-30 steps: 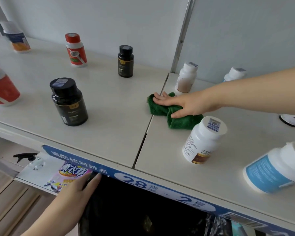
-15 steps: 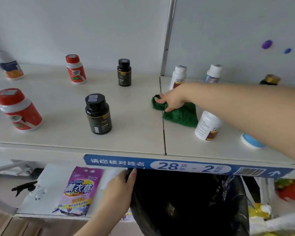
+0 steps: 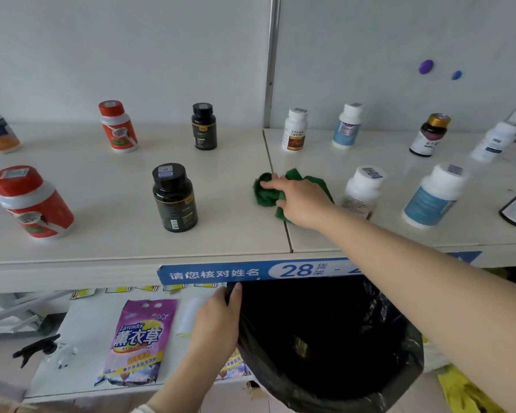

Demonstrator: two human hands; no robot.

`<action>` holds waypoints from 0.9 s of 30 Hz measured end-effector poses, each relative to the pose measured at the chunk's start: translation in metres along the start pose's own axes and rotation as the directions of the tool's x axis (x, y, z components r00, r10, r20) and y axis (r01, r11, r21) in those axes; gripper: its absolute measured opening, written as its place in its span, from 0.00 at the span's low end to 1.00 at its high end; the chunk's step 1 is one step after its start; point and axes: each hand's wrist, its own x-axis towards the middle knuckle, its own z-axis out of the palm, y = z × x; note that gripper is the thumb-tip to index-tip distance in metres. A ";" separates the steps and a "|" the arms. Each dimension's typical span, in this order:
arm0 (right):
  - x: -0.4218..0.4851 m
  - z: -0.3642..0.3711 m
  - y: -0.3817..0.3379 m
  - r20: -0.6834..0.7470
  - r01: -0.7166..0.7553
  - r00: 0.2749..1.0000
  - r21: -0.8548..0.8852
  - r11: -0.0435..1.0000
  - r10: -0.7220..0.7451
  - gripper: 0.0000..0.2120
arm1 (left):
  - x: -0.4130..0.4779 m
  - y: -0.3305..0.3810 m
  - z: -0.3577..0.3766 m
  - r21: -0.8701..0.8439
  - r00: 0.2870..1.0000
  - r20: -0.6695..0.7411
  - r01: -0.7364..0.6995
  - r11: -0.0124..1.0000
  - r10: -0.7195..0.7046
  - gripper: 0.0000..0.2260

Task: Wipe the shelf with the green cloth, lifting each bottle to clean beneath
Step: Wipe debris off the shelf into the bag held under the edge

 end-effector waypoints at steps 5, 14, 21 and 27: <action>-0.031 0.007 -0.002 -0.118 0.114 0.987 0.062 0.992 -0.106 0.21 | 0.001 0.002 0.001 0.001 1.000 0.011 0.017 1.000 -0.017 0.16; -0.119 0.011 -0.006 -0.178 0.247 0.962 0.257 0.934 -0.206 0.22 | -0.005 -0.001 0.003 -0.006 0.997 0.034 0.065 0.998 -0.064 0.16; -0.192 0.022 0.043 -0.083 -0.054 0.986 0.655 0.753 0.143 0.17 | -0.025 -0.003 0.028 0.097 0.999 0.053 -0.005 0.995 0.000 0.17; -0.219 -0.022 0.117 0.057 -0.172 0.982 0.653 0.738 0.179 0.14 | -0.051 0.026 0.089 0.137 0.987 0.145 -0.092 0.986 0.072 0.14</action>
